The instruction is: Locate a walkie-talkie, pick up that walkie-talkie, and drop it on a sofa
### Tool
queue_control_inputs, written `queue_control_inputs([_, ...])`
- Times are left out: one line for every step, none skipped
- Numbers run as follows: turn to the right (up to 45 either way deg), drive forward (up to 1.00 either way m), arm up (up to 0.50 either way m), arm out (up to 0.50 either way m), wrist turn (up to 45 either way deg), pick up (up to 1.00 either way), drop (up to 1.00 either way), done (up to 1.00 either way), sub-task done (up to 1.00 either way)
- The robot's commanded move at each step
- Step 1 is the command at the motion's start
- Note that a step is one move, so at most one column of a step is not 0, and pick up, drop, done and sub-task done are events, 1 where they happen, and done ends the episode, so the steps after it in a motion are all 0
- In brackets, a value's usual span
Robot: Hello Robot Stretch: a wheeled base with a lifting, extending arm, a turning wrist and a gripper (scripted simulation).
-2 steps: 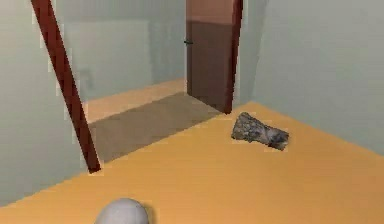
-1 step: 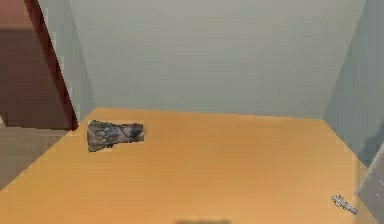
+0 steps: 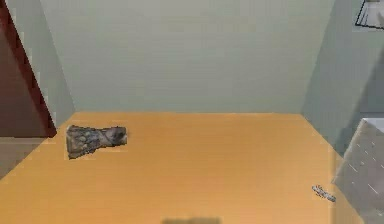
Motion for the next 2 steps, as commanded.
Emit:
queue_control_inputs([0.0,0.90,0.00,0.00,0.0,0.00,0.00,0.00,0.00])
queue_control_inputs([45.0,0.00,0.00,0.00,0.0,0.00,0.00,0.00,0.00])
